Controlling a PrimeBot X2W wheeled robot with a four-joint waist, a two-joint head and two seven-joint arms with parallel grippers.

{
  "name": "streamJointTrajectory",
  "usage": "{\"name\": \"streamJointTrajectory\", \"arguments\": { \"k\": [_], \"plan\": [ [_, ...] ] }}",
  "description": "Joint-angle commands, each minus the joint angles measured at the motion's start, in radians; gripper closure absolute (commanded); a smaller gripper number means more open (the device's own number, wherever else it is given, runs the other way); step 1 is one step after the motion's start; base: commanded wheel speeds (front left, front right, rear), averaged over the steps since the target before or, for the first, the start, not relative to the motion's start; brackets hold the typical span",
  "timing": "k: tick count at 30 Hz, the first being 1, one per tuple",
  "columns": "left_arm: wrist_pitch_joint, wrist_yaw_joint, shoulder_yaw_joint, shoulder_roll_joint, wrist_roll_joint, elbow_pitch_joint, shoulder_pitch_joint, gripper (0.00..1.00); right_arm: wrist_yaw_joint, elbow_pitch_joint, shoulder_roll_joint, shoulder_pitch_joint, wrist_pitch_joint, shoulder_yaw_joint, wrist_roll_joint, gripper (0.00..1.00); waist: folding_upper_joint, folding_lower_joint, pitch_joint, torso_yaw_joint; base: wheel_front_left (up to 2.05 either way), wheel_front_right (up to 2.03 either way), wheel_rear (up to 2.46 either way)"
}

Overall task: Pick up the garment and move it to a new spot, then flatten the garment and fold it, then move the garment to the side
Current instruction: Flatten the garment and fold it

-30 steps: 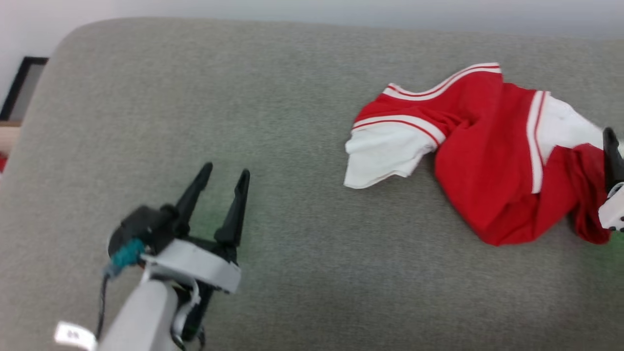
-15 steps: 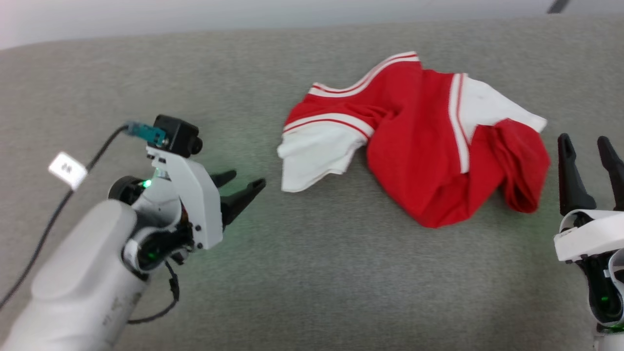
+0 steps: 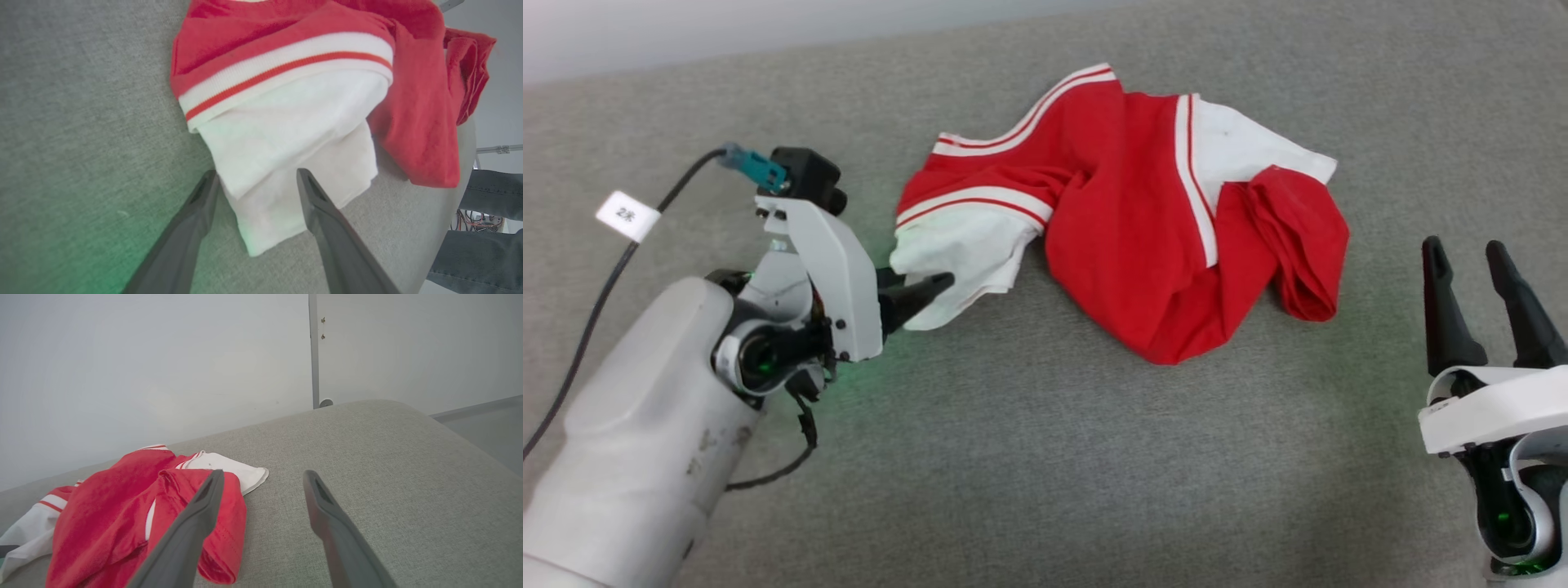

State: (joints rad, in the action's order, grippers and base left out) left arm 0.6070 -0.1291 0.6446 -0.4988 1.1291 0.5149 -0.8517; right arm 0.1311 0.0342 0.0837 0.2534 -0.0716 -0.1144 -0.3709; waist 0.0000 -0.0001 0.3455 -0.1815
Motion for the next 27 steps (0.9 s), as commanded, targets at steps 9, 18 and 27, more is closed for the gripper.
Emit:
{"name": "streamJointTrajectory", "arguments": {
  "k": [9, 18, 27],
  "plan": [
    [-0.065, -0.002, 0.018, -0.042, 0.006, 0.110, -0.070, 1.00, -0.001, -0.014, -0.009, -0.012, 0.007, 0.016, -0.012, 0.00, 0.0000, 0.0001, -0.007, -0.011, 0.00, 0.00, 0.00],
    [-0.110, 0.000, 0.066, -0.136, -0.086, 0.203, -0.168, 1.00, -0.001, -0.028, -0.011, -0.020, 0.012, 0.020, -0.020, 0.00, 0.0000, 0.0001, -0.013, -0.010, 0.00, 0.00, 0.00],
    [-0.172, 0.009, 0.133, -0.109, -0.181, 0.317, -0.207, 0.82, -0.001, -0.042, -0.001, -0.014, 0.007, 0.037, -0.027, 0.00, 0.0000, 0.0001, -0.007, -0.005, 0.00, 0.00, 0.00]
  ]
}}
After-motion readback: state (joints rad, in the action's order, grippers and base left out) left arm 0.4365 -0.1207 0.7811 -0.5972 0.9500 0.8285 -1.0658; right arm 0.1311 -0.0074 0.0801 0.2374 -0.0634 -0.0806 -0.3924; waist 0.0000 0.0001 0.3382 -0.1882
